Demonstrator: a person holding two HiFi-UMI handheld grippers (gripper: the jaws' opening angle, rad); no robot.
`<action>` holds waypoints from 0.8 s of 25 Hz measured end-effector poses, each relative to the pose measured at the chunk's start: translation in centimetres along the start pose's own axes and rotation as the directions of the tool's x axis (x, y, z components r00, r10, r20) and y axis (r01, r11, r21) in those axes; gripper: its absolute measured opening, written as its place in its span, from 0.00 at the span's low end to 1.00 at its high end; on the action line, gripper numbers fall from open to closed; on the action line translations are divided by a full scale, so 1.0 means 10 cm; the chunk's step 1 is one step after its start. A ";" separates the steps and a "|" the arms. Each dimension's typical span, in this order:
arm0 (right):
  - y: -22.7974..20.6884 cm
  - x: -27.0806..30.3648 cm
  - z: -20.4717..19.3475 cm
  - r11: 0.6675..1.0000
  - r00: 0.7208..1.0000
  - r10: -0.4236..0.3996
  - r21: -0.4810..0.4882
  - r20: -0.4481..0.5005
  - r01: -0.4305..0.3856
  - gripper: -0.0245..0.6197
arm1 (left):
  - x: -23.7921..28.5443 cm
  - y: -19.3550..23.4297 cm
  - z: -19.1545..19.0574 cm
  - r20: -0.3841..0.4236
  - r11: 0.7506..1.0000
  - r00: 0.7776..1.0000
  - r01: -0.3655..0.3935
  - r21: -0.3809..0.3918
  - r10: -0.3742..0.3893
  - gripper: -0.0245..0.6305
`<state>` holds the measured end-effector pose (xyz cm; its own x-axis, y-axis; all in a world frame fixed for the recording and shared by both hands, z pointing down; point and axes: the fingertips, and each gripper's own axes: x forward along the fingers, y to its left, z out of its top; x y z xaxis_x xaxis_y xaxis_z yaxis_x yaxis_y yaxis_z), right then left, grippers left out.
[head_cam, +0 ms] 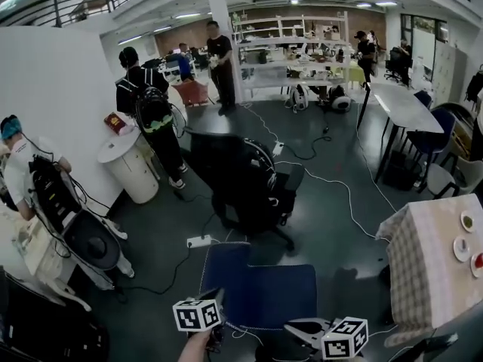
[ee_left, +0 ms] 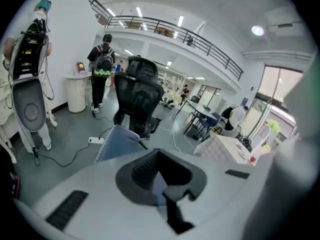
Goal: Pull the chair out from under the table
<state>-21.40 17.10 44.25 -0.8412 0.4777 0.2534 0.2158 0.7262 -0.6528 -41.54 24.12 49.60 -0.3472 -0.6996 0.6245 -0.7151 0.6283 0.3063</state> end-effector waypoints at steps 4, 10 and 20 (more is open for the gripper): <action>-0.09 -0.43 0.01 1.000 0.998 0.002 0.000 0.058 -0.002 0.05 | -0.02 -0.88 -0.20 -0.020 0.992 0.996 0.087 0.091 -0.085 0.05; -0.22 -1.08 -0.03 1.000 0.991 -0.002 0.008 0.133 0.001 0.05 | 0.09 -1.78 -0.43 -0.078 0.977 0.989 0.135 0.164 -0.124 0.05; -0.30 -1.56 -0.21 0.999 0.983 0.034 0.021 0.181 -0.039 0.05 | 0.13 -2.57 -0.52 -0.121 0.935 0.986 0.149 0.322 -0.116 0.05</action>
<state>-7.94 8.51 43.75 -0.9090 0.4052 0.0977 0.2377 0.6964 -0.6771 -20.49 8.83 46.32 -0.1860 -0.7210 0.6675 -0.9158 0.3733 0.1481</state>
